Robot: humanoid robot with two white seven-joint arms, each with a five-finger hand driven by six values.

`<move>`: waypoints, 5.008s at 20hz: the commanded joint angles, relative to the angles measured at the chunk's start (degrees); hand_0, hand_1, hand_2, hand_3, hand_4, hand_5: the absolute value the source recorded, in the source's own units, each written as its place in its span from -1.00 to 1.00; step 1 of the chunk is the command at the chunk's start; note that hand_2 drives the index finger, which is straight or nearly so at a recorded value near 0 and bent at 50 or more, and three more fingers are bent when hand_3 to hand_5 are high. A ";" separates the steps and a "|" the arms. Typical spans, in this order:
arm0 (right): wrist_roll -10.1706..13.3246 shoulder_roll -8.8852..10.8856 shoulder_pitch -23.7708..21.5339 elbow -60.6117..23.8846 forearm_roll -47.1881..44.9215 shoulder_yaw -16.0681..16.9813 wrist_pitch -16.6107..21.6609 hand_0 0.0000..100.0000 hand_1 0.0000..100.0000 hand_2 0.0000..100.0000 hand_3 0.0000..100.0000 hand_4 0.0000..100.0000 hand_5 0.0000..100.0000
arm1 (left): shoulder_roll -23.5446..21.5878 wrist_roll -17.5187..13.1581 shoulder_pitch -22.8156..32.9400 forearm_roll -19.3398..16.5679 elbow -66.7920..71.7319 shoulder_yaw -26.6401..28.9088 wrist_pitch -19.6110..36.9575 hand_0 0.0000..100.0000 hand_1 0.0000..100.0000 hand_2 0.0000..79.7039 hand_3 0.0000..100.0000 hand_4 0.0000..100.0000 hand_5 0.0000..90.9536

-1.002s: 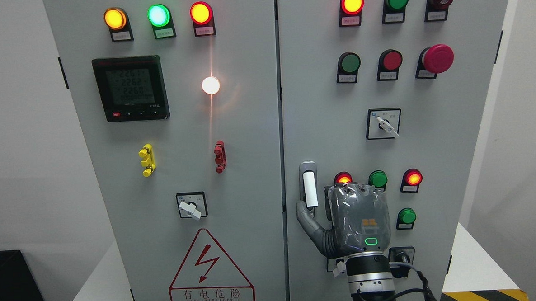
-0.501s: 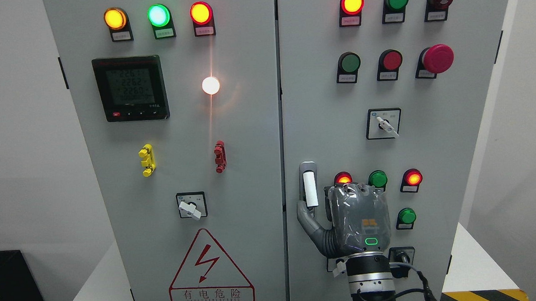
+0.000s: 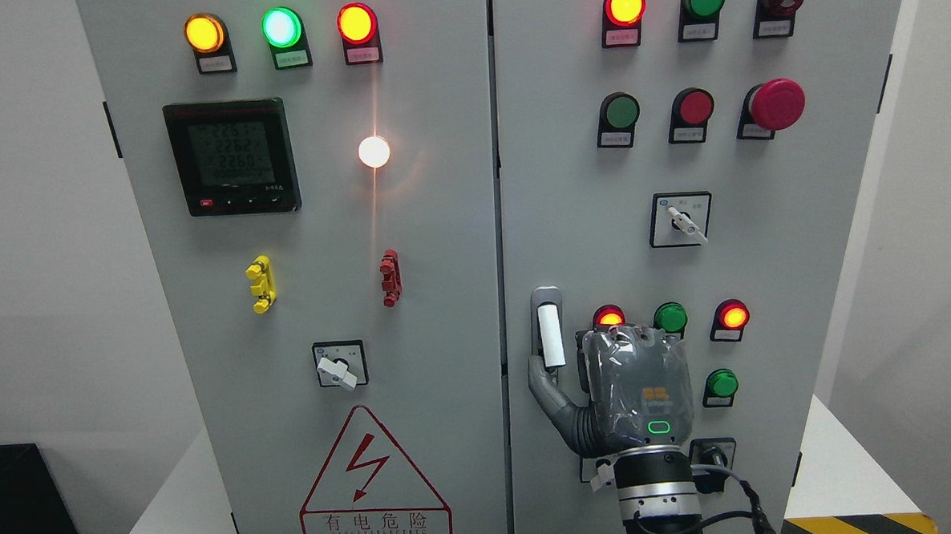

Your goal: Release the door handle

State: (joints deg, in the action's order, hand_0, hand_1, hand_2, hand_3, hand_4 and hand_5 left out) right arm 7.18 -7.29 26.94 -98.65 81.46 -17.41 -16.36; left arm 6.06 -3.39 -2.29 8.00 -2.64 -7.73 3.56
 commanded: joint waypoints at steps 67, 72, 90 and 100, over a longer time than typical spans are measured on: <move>0.38 0.00 -0.58 -1.28 -0.25 1.86 -0.87 -0.01 -0.31 1.00 1.00 0.93 1.00 | 0.00 -0.04 0.00 0.00 0.00 0.00 0.04 -0.76 0.11 -1.00 -1.00 -1.00 -1.00; 0.38 0.00 -0.58 -1.45 -0.25 2.12 -0.87 -0.01 -0.31 1.00 1.00 0.93 1.00 | 0.00 -0.04 0.00 0.00 0.00 0.00 0.04 -0.76 0.11 -1.00 -1.00 -1.00 -1.00; 1.26 0.00 -0.58 -1.89 -0.34 2.12 -0.69 0.02 -0.33 1.00 1.00 0.93 1.00 | 0.00 -0.04 0.00 0.00 0.00 0.00 0.04 -0.76 0.11 -1.00 -1.00 -1.00 -1.00; 1.35 0.00 -0.75 -2.42 -0.34 2.21 -0.69 0.01 -0.33 1.00 1.00 0.93 1.00 | 0.00 -0.04 0.00 0.00 0.00 0.00 0.04 -0.76 0.11 -1.00 -1.00 -1.00 -1.00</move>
State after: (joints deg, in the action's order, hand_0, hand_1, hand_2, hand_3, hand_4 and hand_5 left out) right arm 8.94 -7.29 26.33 -100.62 81.13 -15.25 -17.04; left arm 6.06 -3.39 -2.29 8.00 -2.64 -7.73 3.56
